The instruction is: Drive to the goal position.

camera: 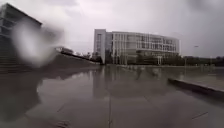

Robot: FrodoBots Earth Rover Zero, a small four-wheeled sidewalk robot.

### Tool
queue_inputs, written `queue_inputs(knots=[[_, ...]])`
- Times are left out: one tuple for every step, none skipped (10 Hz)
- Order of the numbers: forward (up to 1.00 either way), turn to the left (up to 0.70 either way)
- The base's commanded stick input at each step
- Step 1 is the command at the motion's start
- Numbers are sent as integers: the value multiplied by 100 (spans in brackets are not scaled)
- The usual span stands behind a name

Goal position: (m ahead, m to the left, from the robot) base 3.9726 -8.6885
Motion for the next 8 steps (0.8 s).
queue_inputs(knots=[[70, 0], [70, 0], [70, -35], [70, -35], [70, -35], [70, -35], [70, -30], [70, -29]])
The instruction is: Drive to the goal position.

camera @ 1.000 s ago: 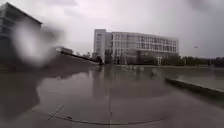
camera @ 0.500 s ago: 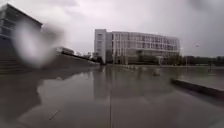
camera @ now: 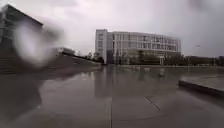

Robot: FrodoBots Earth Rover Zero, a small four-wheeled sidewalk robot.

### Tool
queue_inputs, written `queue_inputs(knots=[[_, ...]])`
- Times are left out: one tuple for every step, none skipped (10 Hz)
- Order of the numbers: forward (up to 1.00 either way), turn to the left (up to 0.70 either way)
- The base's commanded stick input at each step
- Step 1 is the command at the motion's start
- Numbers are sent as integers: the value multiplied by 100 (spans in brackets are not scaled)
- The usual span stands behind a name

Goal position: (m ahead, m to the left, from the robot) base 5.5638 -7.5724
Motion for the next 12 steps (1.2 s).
queue_inputs(knots=[[70, -33], [70, -34], [70, -24], [70, -1], [70, 0], [70, 0], [70, 0], [70, 0], [70, 0], [70, 0], [70, -1], [70, -4]])
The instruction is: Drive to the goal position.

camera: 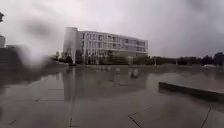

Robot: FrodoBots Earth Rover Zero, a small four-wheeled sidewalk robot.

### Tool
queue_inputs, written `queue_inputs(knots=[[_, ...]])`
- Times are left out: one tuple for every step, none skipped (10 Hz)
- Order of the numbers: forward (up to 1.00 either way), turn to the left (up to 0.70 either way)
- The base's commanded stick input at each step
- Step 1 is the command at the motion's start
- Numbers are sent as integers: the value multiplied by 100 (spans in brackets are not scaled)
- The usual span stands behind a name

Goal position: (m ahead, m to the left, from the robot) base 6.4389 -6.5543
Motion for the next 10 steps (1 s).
queue_inputs(knots=[[70, -31], [70, -35], [70, -25], [70, -13], [70, -3], [70, 0], [70, 0], [70, 0], [70, 0], [70, 0]])
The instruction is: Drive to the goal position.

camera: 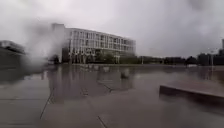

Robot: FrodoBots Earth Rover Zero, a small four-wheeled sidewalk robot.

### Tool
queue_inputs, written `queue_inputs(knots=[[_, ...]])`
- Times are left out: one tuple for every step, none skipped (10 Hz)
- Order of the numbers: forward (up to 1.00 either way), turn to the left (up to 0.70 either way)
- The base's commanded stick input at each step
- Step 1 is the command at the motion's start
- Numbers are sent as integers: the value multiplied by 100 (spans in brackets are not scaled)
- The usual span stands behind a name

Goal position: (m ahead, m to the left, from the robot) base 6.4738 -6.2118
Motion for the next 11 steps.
queue_inputs(knots=[[70, 0], [70, 0], [70, 0], [70, 0], [70, 0], [70, 0], [70, 0], [70, 0], [70, -21], [70, -34], [70, -34]])
